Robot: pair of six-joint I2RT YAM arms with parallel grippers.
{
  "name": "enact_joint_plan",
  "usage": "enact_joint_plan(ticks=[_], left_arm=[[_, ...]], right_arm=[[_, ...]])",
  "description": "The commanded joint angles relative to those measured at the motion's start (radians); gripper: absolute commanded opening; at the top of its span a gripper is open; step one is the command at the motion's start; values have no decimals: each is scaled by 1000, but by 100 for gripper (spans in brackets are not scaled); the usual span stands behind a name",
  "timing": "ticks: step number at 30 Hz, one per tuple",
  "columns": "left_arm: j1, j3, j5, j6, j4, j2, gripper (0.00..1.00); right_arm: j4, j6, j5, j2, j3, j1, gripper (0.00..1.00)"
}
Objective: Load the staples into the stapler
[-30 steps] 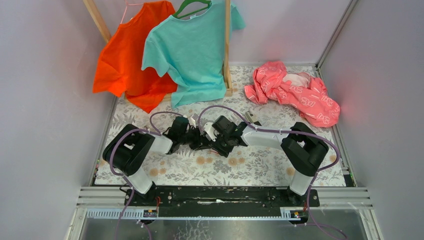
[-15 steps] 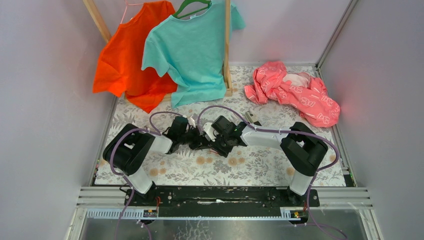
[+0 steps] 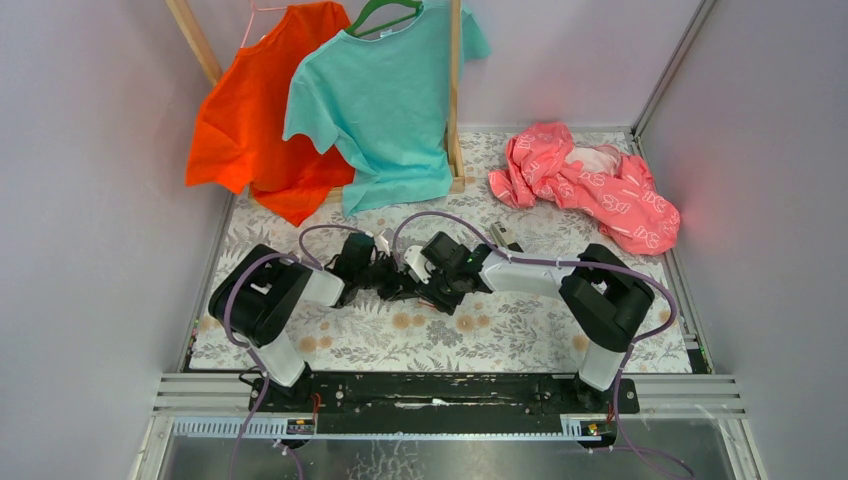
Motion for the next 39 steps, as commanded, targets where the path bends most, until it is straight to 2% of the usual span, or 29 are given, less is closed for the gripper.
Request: enact_joint_plan(ticks=[1,32,39], left_arm=[[10,-18,58,-20,78,20,21],[86,-73,203,-115,265,108,34],[85,-79,209,-124,284,123,36]], right_arm=[[-3,-34,-13,70,-18,38,53],[72,-68,-36,76,-22,63,54],[82,-76,-34,84,-12,65,48]])
